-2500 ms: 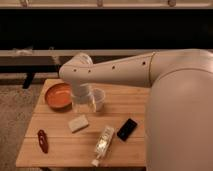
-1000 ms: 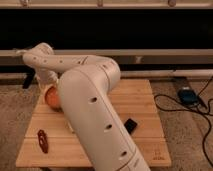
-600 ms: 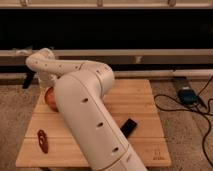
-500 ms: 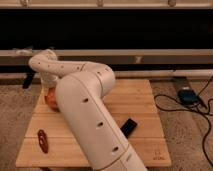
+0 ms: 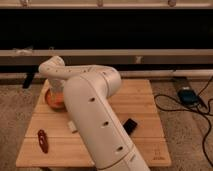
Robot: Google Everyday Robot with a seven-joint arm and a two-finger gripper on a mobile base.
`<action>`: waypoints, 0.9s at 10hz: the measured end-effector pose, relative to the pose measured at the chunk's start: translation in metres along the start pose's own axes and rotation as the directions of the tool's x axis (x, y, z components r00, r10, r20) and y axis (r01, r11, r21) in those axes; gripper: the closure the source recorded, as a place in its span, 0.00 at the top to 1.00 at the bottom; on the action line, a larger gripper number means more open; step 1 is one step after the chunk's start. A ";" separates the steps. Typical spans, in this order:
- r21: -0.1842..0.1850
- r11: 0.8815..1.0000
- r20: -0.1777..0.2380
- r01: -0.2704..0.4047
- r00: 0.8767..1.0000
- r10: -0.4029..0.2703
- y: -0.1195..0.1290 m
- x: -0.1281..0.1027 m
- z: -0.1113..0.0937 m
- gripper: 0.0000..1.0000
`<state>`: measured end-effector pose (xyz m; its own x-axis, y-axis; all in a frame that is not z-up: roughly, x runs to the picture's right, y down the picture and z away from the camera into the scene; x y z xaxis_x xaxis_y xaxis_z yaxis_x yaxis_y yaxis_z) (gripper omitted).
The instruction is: Push the ceramic bowl across the table
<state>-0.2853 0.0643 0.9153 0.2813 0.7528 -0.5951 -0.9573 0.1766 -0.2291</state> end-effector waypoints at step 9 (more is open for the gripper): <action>0.030 0.971 -0.078 0.237 0.969 -0.234 0.045 0.096 0.008 0.65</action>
<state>-0.3017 0.1498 0.8544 0.5018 0.6385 -0.5835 -0.8650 0.3686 -0.3406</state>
